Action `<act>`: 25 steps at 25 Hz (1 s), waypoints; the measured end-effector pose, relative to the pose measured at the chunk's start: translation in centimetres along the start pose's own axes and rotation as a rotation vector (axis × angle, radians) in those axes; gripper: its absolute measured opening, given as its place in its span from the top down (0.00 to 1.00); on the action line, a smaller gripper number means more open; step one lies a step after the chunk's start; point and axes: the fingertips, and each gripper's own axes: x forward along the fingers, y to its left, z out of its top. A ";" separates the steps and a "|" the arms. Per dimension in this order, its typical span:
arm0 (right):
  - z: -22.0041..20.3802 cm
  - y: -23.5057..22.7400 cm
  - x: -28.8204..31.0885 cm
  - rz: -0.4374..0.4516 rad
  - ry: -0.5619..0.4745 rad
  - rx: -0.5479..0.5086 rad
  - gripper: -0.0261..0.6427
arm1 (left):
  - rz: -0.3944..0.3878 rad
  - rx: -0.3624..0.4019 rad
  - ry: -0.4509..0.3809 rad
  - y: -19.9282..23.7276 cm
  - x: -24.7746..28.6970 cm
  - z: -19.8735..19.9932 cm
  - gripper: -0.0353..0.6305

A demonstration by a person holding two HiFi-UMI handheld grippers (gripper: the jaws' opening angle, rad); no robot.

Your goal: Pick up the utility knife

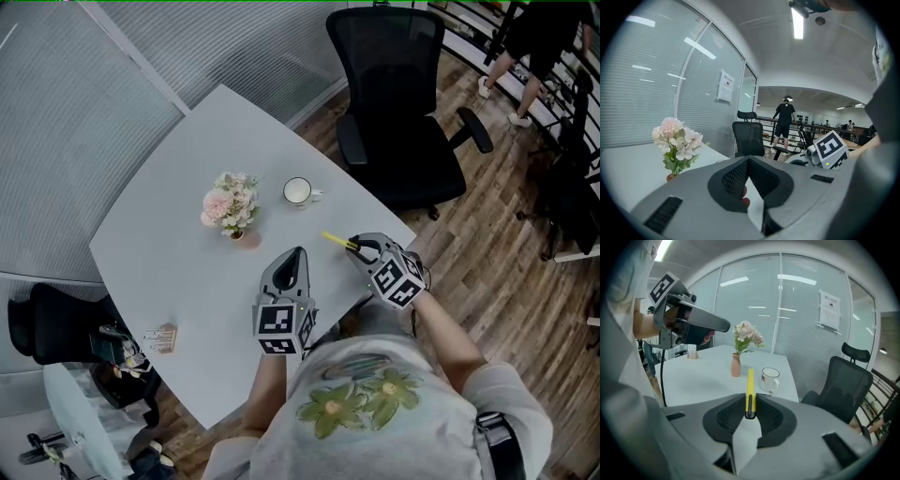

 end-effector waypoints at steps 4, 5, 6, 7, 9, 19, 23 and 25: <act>1.5 0.0 -0.9 -0.010 -0.038 -0.006 0.86 | -0.008 0.003 0.000 -0.2 0.0 0.1 0.94; 1.8 0.1 -1.1 -0.013 -0.046 -0.004 0.86 | -0.010 0.003 -0.002 -0.2 -0.1 0.1 0.94; 2.1 0.1 -1.3 -0.015 -0.054 -0.003 0.86 | -0.012 0.002 -0.003 -0.2 -0.1 0.1 0.94; 2.4 0.2 -1.6 -0.018 -0.062 -0.005 0.86 | -0.013 0.002 -0.004 -0.3 -0.2 0.2 0.94; 3.1 0.2 -2.0 -0.024 -0.076 -0.011 0.86 | -0.016 0.002 -0.006 -0.3 -0.3 0.2 0.94; 5.3 0.4 -4.6 -0.061 -0.158 0.009 0.86 | -0.029 0.015 -0.016 -1.3 -0.7 0.4 0.94; 6.3 0.5 -5.7 -0.077 -0.193 0.017 0.86 | -0.035 0.021 -0.022 -1.9 -1.0 0.7 0.94; 6.9 0.6 -6.2 -0.085 -0.210 0.017 0.86 | -0.039 0.028 -0.026 -2.2 -1.2 0.8 0.94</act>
